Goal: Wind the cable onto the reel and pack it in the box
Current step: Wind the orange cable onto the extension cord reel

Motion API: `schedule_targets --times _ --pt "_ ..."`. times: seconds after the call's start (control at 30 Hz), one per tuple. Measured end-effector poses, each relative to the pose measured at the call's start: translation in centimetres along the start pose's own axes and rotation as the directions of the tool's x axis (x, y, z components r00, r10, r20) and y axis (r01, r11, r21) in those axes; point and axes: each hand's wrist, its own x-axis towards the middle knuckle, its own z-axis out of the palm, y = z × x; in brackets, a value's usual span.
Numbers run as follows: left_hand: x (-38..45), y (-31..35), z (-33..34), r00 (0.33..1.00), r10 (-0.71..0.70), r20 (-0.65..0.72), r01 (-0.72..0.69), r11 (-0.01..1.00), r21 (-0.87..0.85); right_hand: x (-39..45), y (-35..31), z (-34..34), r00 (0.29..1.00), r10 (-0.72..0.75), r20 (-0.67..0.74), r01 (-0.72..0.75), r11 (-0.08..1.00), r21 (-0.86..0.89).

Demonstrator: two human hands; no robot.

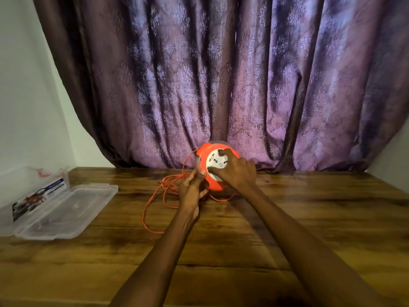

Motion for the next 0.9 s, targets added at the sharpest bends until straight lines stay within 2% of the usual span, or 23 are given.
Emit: schedule_targets --times 0.03,0.07,0.1,0.13,0.17,0.2,0.3,0.33,0.37,0.43,0.47,0.5,0.53,0.6,0.67,0.77,0.83,0.9 --pt "-0.1 0.0 0.1 1.000 0.011 -0.005 -0.011 1.000 0.000 0.1 -0.5 -0.1 0.988 0.139 0.073 -0.150 0.973 0.177" --pt "-0.1 0.0 0.2 1.000 0.020 -0.008 -0.020 1.000 -0.002 0.3 -1.0 -0.2 0.954 0.233 0.188 -0.289 0.883 0.371" --pt "-0.1 0.0 0.2 0.999 0.035 -0.008 -0.035 0.999 -0.006 0.5 -1.3 -0.2 0.912 0.278 0.300 -0.403 0.735 0.545" --pt "0.0 0.0 0.2 0.998 0.055 -0.003 -0.055 0.998 -0.012 0.6 -1.4 0.0 0.878 0.294 0.377 -0.477 0.593 0.649" --pt "0.0 0.1 0.1 0.997 0.074 0.000 -0.074 0.997 -0.015 0.7 -1.5 0.3 0.863 0.297 0.409 -0.506 0.501 0.703" --pt "0.2 0.2 0.0 0.996 0.087 -0.002 -0.087 0.996 -0.015 0.7 -1.5 0.6 0.861 0.295 0.414 -0.508 0.465 0.725" --pt "0.5 0.5 -0.4 0.995 0.090 -0.045 -0.091 0.996 -0.018 0.4 -1.0 1.3 0.893 0.219 0.394 -0.448 0.522 0.726" --pt "0.7 0.7 -0.6 0.993 0.093 -0.070 -0.094 0.995 -0.020 0.5 -0.7 1.4 0.907 0.186 0.378 -0.410 0.592 0.693" --pt "0.9 0.7 -0.7 0.991 0.098 -0.096 -0.100 0.995 -0.025 0.5 -0.2 1.4 0.931 0.158 0.329 -0.338 0.713 0.615" --pt "1.4 0.9 -1.1 0.982 0.120 -0.145 -0.126 0.992 -0.027 0.5 0.9 1.1 0.993 0.015 0.118 -0.054 0.941 0.334" --pt "1.6 1.1 -1.2 0.978 0.125 -0.168 -0.132 0.991 -0.034 0.3 1.4 0.9 0.989 -0.144 0.010 0.139 0.967 0.213" --pt "1.9 1.3 -1.4 0.975 0.116 -0.187 -0.125 0.991 -0.041 0.3 1.8 0.7 0.941 -0.335 -0.051 0.339 0.932 0.125" --pt "2.2 1.4 -1.6 0.975 0.101 -0.200 -0.111 0.993 -0.039 0.4 2.2 0.4 0.856 -0.513 -0.063 0.516 0.855 0.057" --pt "2.5 1.6 -2.0 0.977 0.077 -0.200 -0.081 0.997 -0.014 0.7 2.5 -0.2 0.684 -0.729 0.025 0.729 0.682 -0.062" --pt "2.6 1.7 -2.2 0.984 0.041 -0.174 -0.034 0.999 0.040 0.9 2.3 -0.8 0.589 -0.790 0.172 0.808 0.576 -0.122" --pt "2.3 1.4 -2.3 0.994 0.017 -0.106 -0.007 0.995 0.099 1.1 2.3 -1.3 0.507 -0.774 0.378 0.862 0.451 -0.232" --pt "1.9 1.4 -2.1 0.995 0.007 -0.100 0.007 0.991 0.133 0.9 2.6 -1.5 0.488 -0.763 0.424 0.869 0.380 -0.317" --pt "1.6 1.2 -1.9 0.997 0.010 -0.081 0.002 0.989 0.148 0.8 2.9 -1.8 0.470 -0.792 0.390 0.862 0.315 -0.398"
